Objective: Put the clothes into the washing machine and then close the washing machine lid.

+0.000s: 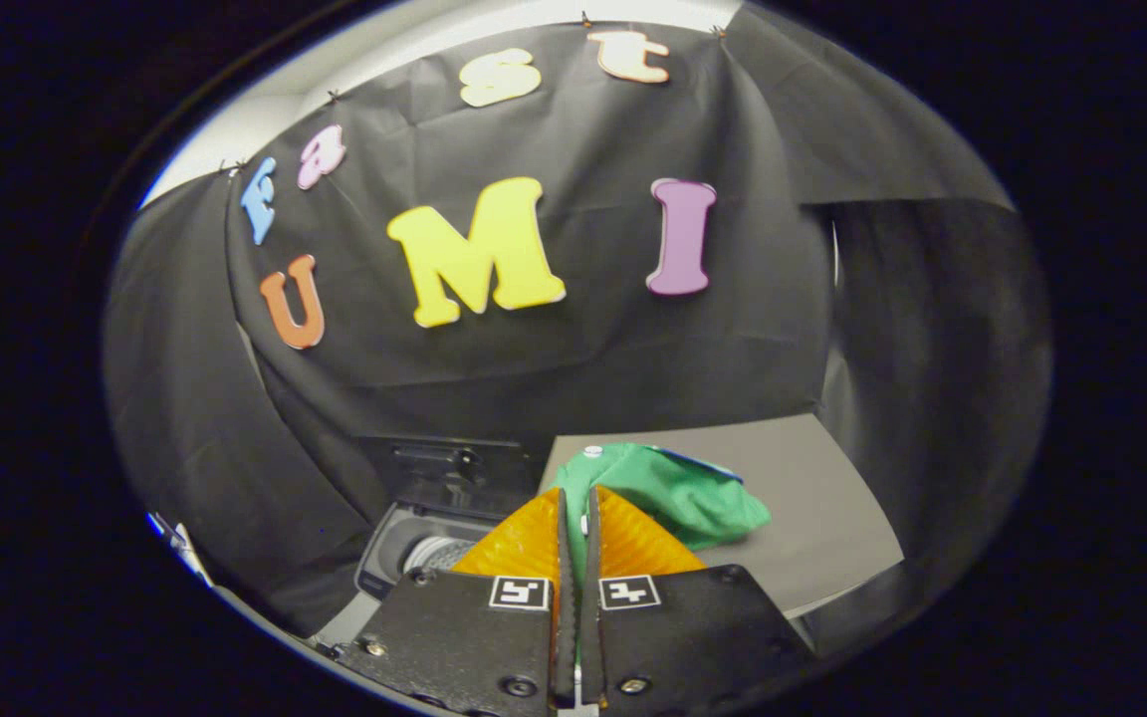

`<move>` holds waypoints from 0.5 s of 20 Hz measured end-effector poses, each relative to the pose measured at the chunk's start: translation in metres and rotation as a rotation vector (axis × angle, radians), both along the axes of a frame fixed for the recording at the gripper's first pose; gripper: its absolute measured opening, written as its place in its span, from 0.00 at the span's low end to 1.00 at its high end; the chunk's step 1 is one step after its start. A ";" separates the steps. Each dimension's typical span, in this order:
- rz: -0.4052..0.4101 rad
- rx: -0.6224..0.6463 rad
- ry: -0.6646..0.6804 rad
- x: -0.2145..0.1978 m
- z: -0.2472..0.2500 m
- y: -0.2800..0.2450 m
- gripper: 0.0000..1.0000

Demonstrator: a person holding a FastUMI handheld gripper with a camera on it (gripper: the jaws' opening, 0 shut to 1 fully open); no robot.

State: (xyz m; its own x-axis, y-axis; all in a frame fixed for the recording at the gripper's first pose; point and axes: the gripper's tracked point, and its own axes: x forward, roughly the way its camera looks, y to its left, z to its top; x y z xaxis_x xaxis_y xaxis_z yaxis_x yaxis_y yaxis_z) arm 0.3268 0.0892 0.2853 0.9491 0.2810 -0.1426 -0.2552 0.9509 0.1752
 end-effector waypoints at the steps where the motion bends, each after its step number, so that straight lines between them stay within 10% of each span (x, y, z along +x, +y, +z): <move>1: 0.011 0.003 -0.027 -0.011 0.010 0.010 0.05; 10: 0.156 0.011 -0.194 -0.084 0.090 0.118 0.05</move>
